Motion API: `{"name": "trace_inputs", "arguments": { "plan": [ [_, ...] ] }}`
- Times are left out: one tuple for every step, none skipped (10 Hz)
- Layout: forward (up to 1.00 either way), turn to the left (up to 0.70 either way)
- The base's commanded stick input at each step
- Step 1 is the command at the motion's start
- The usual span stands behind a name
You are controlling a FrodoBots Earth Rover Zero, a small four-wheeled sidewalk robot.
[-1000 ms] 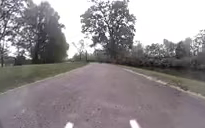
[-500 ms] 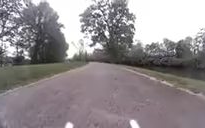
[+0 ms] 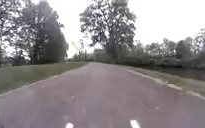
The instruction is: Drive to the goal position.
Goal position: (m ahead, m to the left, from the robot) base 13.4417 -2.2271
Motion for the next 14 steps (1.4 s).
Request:
{"name": "trace_inputs", "arguments": {
  "plan": [
    [0.70,0.00],
    [0.70,0.00],
    [0.70,0.00],
    [0.70,0.00],
    [0.70,0.00],
    [0.70,0.00],
    [0.70,0.00],
    [0.70,0.00],
    [0.70,0.00],
    [0.70,0.00],
    [0.70,0.00],
    [0.70,0.00],
    [0.70,0.00],
    [0.70,0.00]
  ]
}}
